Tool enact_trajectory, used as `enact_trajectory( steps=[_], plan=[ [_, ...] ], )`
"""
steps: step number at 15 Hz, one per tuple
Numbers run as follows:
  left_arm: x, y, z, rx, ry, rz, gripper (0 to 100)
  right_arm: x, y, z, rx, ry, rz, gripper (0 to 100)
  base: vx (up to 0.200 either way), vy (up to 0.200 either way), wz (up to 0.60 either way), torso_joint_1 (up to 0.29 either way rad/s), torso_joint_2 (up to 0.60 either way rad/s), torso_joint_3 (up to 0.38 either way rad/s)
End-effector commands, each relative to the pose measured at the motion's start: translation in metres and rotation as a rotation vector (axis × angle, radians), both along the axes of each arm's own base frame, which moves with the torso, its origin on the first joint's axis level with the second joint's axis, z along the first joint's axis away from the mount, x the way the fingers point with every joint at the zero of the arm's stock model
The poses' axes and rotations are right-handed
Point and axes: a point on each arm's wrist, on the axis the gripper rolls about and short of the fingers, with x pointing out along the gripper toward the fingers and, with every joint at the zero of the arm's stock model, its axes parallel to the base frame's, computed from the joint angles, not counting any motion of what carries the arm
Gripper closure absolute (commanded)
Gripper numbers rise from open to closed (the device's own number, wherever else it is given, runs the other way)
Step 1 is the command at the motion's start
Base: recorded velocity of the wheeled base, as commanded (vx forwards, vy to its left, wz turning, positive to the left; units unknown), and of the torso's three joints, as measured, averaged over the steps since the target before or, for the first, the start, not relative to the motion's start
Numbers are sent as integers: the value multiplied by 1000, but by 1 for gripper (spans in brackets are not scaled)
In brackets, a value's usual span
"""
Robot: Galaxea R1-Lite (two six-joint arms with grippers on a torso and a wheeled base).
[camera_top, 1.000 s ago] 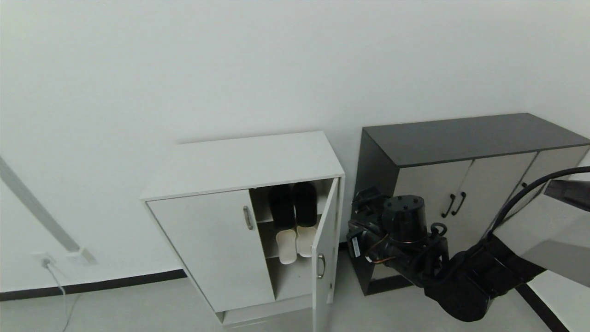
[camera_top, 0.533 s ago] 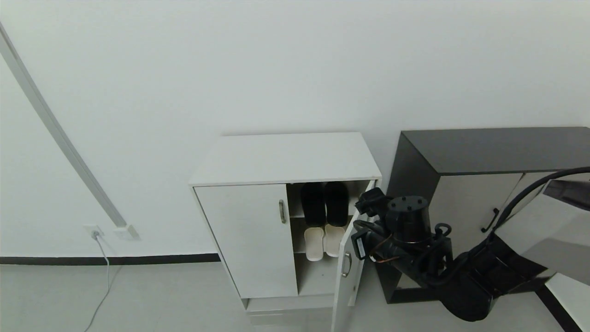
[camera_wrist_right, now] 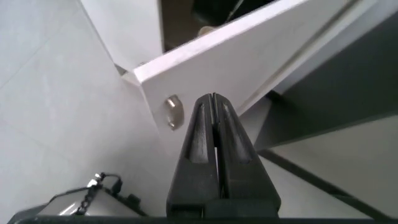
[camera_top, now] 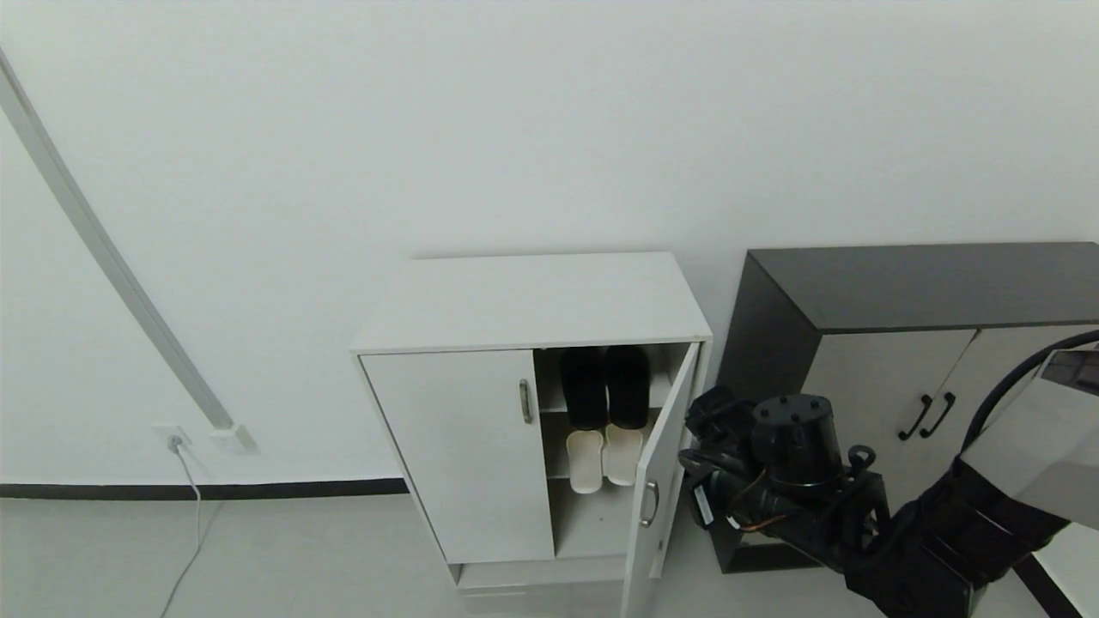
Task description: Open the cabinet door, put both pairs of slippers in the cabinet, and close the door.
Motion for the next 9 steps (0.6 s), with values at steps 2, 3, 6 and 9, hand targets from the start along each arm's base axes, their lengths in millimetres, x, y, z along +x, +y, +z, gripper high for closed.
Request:
enact_trajectory(
  steps=[2, 3, 6, 9],
  plan=[
    [0, 0, 0, -1, 1, 1, 100, -9, -7, -9, -9, 23, 10, 100, 200, 0, 0, 19, 7, 0],
    [0, 0, 0, -3, 1, 1, 100, -11, -9, -11, -13, 29, 10, 100, 200, 0, 0, 12, 7, 7],
    [0, 0, 0, -3, 2, 1, 100, -12, -8, -12, -17, 33, 15, 100, 0, 0, 0, 0, 0, 0],
    [0, 0, 0, -3, 2, 1, 100, -10, -6, -13, -17, 33, 19, 100, 0, 0, 0, 0, 0, 0]
  ],
)
